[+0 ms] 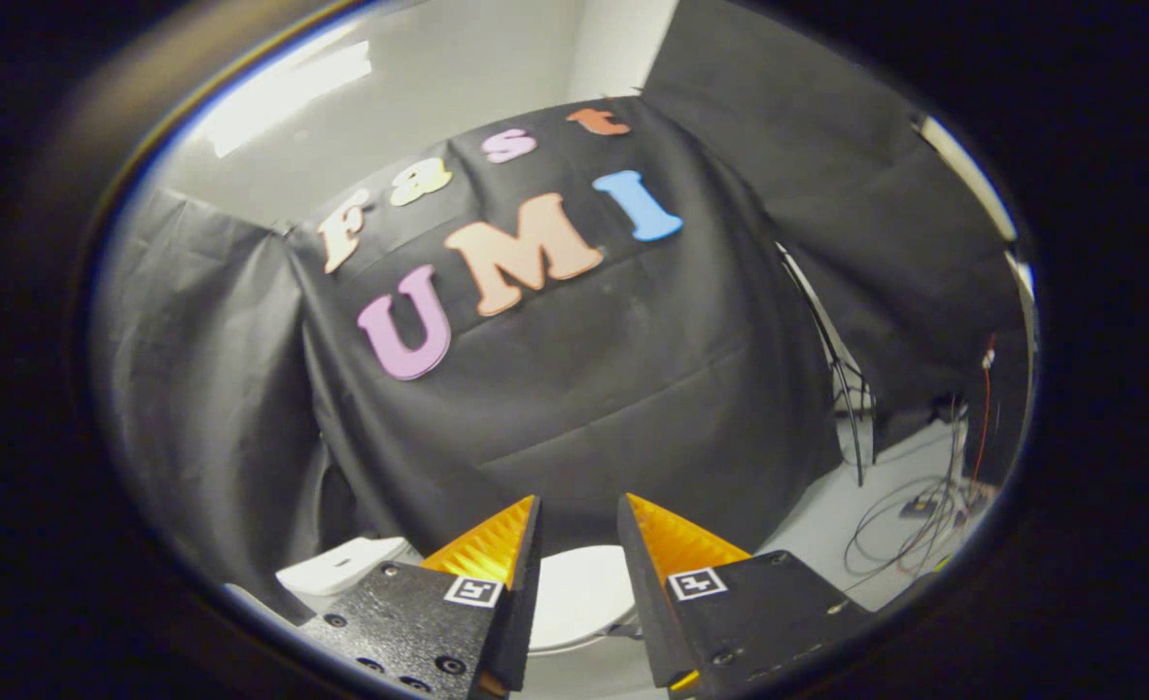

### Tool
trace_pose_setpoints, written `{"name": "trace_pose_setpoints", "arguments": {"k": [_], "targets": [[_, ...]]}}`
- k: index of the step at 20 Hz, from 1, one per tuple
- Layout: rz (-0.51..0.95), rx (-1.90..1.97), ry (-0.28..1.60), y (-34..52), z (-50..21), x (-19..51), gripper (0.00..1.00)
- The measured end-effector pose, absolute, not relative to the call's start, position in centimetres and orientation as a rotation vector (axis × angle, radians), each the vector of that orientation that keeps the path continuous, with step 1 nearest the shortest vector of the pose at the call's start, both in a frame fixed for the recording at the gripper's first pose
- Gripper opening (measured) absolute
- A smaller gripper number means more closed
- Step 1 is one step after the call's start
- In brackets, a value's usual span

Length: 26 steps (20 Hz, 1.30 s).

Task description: Open the toilet lid.

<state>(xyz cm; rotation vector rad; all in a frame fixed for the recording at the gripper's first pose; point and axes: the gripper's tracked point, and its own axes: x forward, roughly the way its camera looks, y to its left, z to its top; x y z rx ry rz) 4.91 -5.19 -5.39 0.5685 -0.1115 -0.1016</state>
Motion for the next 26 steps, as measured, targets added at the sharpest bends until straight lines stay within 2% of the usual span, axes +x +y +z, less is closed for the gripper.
{"name": "trace_pose_setpoints", "arguments": {"k": [12, 18, 22, 24, 26], "targets": [[-0.232, 1.206, 0.019, -1.8, -23.5, 14.0, 0.47], [-0.229, 1.365, 0.062, -0.7, -27.8, 16.9, 0.47], [-0.188, 1.43, 0.025, -0.6, -28.0, 18.4, 0.47], [-0.157, 1.465, -0.012, -1.0, -27.4, 18.7, 0.45], [-0.184, 1.482, -0.005, -1.4, -28.1, 19.1, 0.33]]}}
